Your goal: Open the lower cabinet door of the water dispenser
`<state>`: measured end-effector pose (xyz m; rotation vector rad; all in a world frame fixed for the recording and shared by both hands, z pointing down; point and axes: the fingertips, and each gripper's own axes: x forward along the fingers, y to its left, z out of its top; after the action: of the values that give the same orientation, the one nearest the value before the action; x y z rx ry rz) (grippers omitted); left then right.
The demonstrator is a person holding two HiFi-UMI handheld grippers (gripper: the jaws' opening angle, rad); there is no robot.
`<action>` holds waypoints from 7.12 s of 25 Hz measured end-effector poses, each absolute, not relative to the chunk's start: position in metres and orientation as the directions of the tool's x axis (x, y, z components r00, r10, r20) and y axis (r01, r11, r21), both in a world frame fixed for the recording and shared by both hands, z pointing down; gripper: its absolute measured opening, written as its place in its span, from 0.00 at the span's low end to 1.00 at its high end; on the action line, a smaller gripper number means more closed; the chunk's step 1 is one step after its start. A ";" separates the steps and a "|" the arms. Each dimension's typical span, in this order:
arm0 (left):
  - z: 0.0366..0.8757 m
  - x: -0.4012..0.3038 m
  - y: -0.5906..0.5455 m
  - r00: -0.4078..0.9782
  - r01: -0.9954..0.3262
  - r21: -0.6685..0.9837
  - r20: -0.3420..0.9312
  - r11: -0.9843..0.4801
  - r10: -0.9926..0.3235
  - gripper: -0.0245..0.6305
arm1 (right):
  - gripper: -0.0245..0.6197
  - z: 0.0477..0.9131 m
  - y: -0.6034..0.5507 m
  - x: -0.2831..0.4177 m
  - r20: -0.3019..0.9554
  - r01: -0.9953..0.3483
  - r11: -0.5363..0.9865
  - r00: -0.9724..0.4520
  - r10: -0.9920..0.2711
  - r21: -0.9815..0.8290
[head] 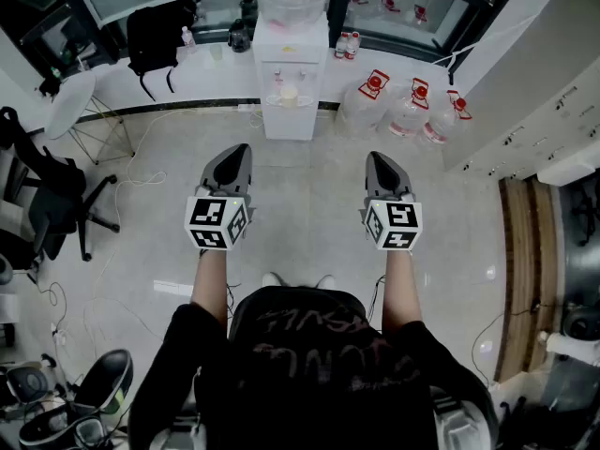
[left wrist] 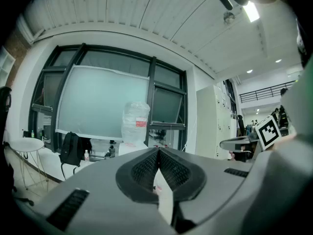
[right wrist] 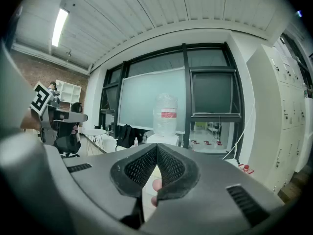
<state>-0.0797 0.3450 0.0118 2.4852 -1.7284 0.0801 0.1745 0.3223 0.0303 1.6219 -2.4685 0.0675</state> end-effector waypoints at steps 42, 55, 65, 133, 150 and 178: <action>0.078 -0.119 0.254 0.403 -0.915 0.094 0.217 -0.392 -0.889 0.05 | 0.06 0.093 0.235 0.126 0.261 -0.915 0.394 -0.361 -0.895 0.085; 0.119 -0.083 0.085 0.355 -0.935 0.108 0.338 -0.339 -0.872 0.05 | 0.06 0.129 0.051 0.177 0.329 -0.903 0.427 -0.388 -0.861 0.050; 0.138 -0.071 0.010 0.301 -0.953 0.105 0.403 -0.283 -0.865 0.05 | 0.06 0.149 -0.044 0.189 0.366 -0.881 0.473 -0.434 -0.823 0.020; 0.479 -0.087 -0.131 0.386 -0.922 0.202 0.550 -0.330 -0.741 0.05 | 0.06 0.488 -0.152 0.149 0.529 -0.912 0.398 -0.389 -0.754 -0.102; 0.626 -0.101 -0.147 0.356 -0.934 0.175 0.530 -0.311 -0.769 0.05 | 0.06 0.628 -0.169 0.147 0.505 -0.905 0.418 -0.399 -0.766 -0.080; 0.818 -0.127 -0.196 0.363 -0.930 0.122 0.449 -0.347 -0.817 0.05 | 0.16 0.818 -0.227 0.131 0.434 -0.879 0.475 -0.442 -0.785 -0.035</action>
<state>-0.1269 -0.1956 0.8177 2.2746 -1.5308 0.4422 0.1306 -0.2267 0.8184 1.3995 -2.3682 0.3633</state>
